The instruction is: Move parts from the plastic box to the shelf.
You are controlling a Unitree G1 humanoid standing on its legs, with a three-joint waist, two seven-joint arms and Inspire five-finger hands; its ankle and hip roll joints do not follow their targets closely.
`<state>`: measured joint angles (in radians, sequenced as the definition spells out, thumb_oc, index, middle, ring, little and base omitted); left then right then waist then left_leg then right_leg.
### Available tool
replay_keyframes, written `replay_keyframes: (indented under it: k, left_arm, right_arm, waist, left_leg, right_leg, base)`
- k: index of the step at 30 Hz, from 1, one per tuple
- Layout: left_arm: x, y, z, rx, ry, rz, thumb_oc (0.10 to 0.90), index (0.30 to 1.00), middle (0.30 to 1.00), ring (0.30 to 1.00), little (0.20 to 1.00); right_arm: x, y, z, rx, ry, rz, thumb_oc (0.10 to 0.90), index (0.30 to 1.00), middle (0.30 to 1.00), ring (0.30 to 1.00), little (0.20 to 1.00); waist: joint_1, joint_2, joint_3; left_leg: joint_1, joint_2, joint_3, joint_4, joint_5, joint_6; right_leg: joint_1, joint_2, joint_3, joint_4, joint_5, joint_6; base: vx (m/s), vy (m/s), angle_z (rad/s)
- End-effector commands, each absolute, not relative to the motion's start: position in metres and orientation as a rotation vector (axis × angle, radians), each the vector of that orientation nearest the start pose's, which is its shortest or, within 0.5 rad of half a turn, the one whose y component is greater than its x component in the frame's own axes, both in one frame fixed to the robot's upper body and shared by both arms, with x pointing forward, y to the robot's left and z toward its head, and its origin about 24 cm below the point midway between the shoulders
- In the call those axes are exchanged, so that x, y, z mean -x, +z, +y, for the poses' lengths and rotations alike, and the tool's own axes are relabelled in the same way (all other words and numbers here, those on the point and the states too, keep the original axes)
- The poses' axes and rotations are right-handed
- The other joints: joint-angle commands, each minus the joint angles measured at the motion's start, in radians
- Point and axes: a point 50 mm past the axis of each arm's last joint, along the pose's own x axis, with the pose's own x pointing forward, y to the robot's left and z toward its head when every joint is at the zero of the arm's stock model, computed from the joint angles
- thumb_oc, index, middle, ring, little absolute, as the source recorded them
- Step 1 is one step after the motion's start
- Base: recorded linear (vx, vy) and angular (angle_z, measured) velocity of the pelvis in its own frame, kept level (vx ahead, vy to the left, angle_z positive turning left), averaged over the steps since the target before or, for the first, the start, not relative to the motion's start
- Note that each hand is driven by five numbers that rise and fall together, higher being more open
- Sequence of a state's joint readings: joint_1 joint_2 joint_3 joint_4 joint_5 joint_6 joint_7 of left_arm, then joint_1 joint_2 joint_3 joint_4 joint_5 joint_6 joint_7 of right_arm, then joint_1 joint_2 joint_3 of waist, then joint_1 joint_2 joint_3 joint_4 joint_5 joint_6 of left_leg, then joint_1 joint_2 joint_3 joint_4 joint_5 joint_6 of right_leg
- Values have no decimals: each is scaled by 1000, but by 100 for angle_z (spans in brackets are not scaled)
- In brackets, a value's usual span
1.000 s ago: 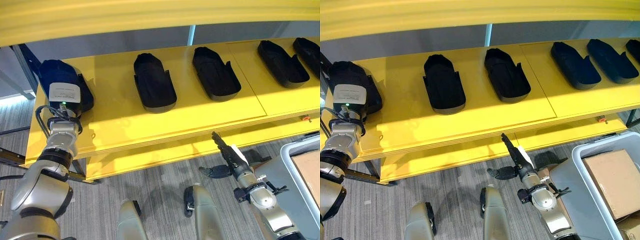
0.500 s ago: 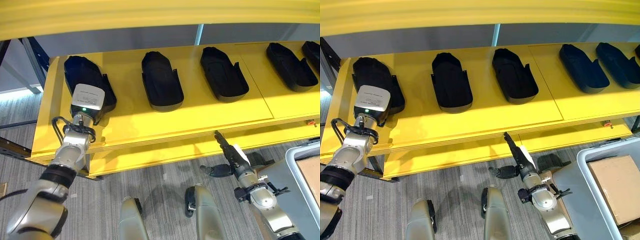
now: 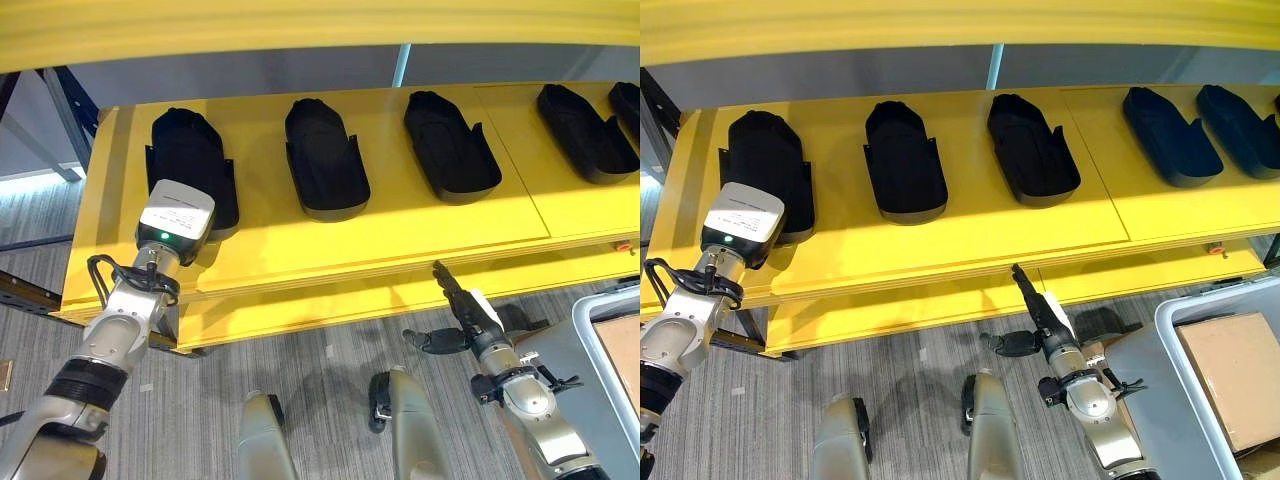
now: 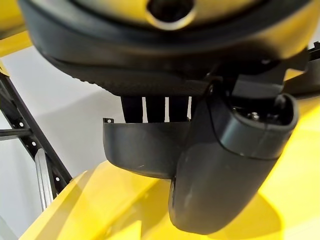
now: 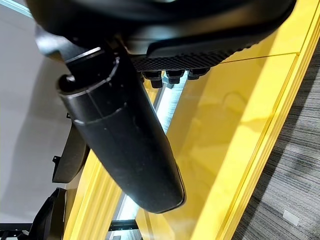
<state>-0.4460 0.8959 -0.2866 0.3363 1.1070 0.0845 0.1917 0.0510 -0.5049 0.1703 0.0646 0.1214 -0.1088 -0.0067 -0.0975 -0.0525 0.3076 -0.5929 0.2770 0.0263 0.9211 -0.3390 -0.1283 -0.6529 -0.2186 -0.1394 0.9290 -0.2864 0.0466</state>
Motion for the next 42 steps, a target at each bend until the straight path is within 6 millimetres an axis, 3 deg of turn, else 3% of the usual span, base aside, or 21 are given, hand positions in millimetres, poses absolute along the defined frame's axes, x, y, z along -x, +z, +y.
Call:
replay_keyframes:
  k: [1,12,18,21,31,32,33,40,41,42]
  left_arm:
    - [-321,195,312,-2086,440,-174,400,300,300,300,300]
    - [-323,202,334,-2042,529,-60,400,300,300,300,300]
    - [-330,207,337,-2053,537,-49,400,300,300,300,300]
    - [-335,201,342,-2058,525,-1,400,300,300,300,300]
    - [-347,191,346,-2063,484,74,400,300,300,300,300]
    - [-348,189,346,-2065,476,80,535,489,489,489,489]
    - [-350,188,344,-2072,461,79,900,1000,1000,1000,1000]
    - [-352,184,339,-2109,411,54,900,1000,1000,1000,1000]
    - [-352,185,335,-2119,392,21,900,1000,1000,1000,1000]
    - [-349,203,312,-2133,337,-150,900,1000,1000,1000,1000]
  right_arm:
    - [-247,73,-219,363,103,-156,900,1000,1000,1000,1000]
    - [-248,72,-218,380,114,-141,900,1000,1000,1000,1000]
    - [-247,71,-217,380,126,-142,900,1000,1000,1000,1000]
    - [-247,70,-215,375,136,-142,900,1000,1000,1000,1000]
    - [-246,69,-210,367,158,-158,900,1000,1000,1000,1000]
    - [-246,69,-210,365,159,-159,900,1000,1000,1000,1000]
    - [-247,69,-210,367,160,-162,900,1000,1000,1000,1000]
    - [-248,70,-208,355,153,-180,900,1000,1000,1000,1000]
    - [-248,69,-209,357,144,-177,900,1000,1000,1000,1000]
    - [-249,71,-215,361,107,-177,900,1000,1000,1000,1000]
  waist:
    - [15,23,-70]
    - [8,22,-73]
    - [2,21,-79]
    - [-3,20,-85]
    - [-17,15,-89]
    - [-18,15,-89]
    - [-20,14,-89]
    - [-19,12,-88]
    - [-17,12,-88]
    - [-3,13,-81]
  left_leg:
    - [-2,-11,-43,-73,59,43]
    - [-9,-15,-40,-66,59,48]
    - [-11,-16,-37,-65,59,47]
    - [0,-13,-37,-57,35,42]
    - [2,-10,-31,-56,38,41]
    - [1,-11,-32,-54,38,41]
    - [0,-10,-31,-54,39,42]
    - [-3,-11,-31,-50,39,41]
    - [-3,-13,-32,-57,43,42]
    - [-11,-19,-36,-71,68,48]
  right_leg:
    - [110,-38,50,-86,-23,62]
    - [103,-42,53,-82,-19,66]
    - [99,-43,56,-82,-15,69]
    - [108,-42,60,-77,-34,78]
    - [102,-43,67,-74,-29,84]
    - [100,-44,68,-72,-29,84]
    - [99,-43,68,-71,-29,85]
    - [99,-44,67,-67,-30,85]
    - [101,-44,65,-75,-25,85]
    - [98,-45,59,-89,-4,77]
  base:
    - [0,0,0]
    - [0,0,0]
    - [12,8,0]
    - [29,5,0]
    - [10,3,-1]
    - [10,10,-3]
    - [17,16,-8]
    - [5,5,-2]
    - [-75,3,-1]
    - [-75,3,0]
